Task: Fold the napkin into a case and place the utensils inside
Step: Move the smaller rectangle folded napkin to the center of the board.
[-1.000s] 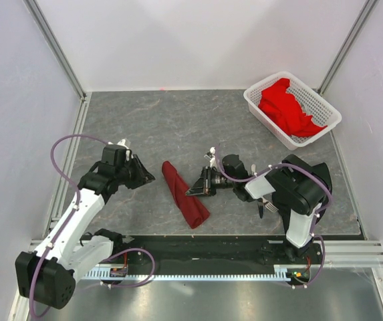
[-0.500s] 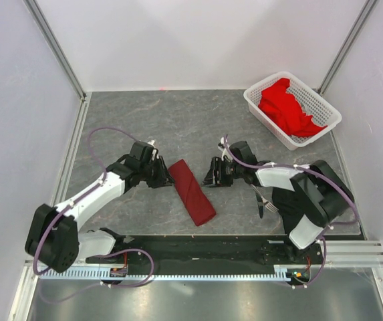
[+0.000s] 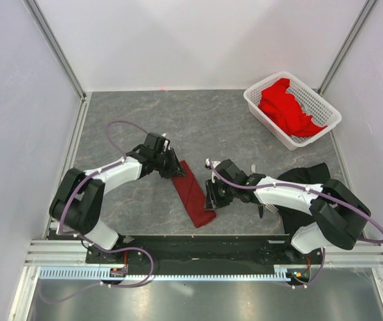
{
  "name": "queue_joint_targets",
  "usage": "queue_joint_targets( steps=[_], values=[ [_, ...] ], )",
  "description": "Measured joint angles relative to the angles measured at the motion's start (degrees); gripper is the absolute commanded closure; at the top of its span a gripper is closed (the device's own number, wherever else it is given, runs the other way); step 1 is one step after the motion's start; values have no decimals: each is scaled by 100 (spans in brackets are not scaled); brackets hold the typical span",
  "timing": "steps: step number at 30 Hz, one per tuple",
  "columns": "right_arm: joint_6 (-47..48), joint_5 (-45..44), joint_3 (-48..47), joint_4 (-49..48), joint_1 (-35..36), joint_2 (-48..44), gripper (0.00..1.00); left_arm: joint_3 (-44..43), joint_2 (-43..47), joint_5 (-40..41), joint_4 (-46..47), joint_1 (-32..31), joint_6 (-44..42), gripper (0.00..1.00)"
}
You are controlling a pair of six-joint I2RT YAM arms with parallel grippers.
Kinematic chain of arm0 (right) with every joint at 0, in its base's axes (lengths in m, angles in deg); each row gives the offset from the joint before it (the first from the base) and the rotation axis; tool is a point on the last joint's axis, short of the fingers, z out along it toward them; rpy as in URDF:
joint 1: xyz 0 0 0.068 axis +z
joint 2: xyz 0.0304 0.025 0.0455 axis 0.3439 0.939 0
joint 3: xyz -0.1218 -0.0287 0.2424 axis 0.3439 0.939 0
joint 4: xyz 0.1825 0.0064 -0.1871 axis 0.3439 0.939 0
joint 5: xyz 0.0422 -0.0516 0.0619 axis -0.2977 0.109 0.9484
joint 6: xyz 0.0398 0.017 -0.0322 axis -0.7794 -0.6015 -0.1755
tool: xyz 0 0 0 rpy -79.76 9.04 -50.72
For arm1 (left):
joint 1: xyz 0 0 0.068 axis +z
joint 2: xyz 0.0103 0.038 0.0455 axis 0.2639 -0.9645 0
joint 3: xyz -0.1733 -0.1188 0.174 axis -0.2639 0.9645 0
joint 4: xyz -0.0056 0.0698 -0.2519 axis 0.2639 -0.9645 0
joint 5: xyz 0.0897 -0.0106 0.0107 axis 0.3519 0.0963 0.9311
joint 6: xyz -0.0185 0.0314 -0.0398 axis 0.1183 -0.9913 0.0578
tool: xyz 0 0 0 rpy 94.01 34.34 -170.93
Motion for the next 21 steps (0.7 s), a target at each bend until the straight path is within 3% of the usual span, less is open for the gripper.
queue_joint_targets(
  steps=[6,12,21],
  values=[
    [-81,-455,437,28,24,-149,70,-105,-608,70,120,0,-7,77],
    [-33,-675,413,96,24,-315,66,-415,-623,98,-92,0,-111,76],
    [-116,-852,101,334,407,-595,67,-518,492,125,-439,-22,-243,74]
  ],
)
